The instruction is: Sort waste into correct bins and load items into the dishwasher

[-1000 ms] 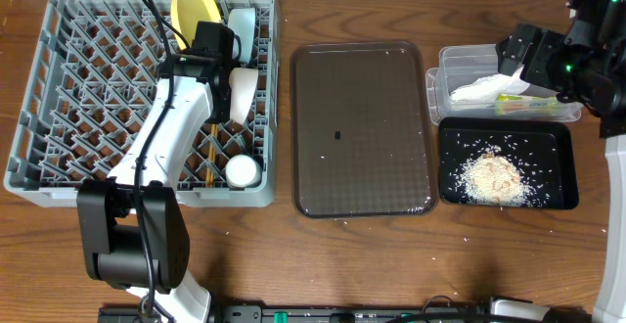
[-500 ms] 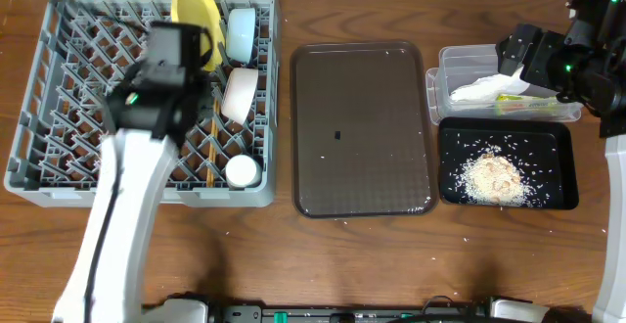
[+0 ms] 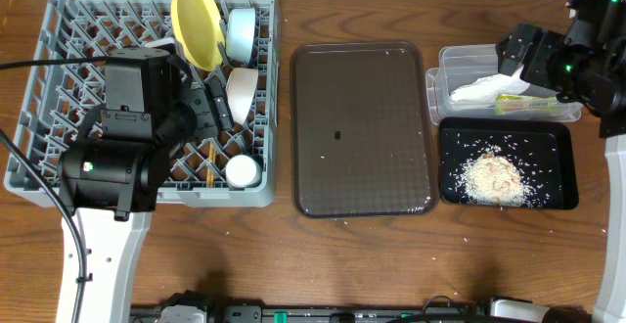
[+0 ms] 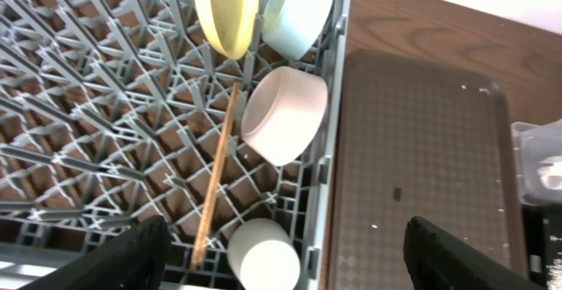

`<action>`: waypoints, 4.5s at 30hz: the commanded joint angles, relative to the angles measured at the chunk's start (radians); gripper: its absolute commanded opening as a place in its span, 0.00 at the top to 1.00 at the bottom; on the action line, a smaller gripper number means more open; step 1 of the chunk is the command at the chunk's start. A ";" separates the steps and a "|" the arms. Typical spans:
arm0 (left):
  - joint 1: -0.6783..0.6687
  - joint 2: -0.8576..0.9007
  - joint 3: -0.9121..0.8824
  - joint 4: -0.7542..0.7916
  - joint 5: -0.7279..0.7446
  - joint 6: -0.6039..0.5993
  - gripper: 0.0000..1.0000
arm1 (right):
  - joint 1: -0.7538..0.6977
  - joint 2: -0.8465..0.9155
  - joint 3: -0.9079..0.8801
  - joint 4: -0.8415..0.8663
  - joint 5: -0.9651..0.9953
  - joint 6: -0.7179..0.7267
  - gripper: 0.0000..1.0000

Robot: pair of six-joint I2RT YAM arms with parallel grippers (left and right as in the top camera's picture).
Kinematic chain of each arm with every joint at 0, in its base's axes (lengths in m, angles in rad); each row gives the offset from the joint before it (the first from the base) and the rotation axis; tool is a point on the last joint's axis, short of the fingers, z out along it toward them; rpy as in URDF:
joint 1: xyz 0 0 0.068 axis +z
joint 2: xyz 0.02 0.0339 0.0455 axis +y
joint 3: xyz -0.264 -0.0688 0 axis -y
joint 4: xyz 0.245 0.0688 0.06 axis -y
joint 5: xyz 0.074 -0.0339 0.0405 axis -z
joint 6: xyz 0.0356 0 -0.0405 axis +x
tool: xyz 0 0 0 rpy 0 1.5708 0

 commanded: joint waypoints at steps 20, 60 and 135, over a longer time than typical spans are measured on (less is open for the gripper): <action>0.011 -0.121 -0.058 0.015 -0.166 -0.016 0.08 | -0.008 -0.001 0.009 0.000 -0.005 0.012 0.01; 0.269 -1.199 -1.431 0.953 -0.035 0.117 0.08 | -0.008 -0.001 0.009 0.000 -0.005 0.012 0.01; 0.269 -1.196 -1.431 0.898 -0.039 0.116 0.08 | 0.178 -1.320 -1.727 1.138 0.090 -0.284 0.01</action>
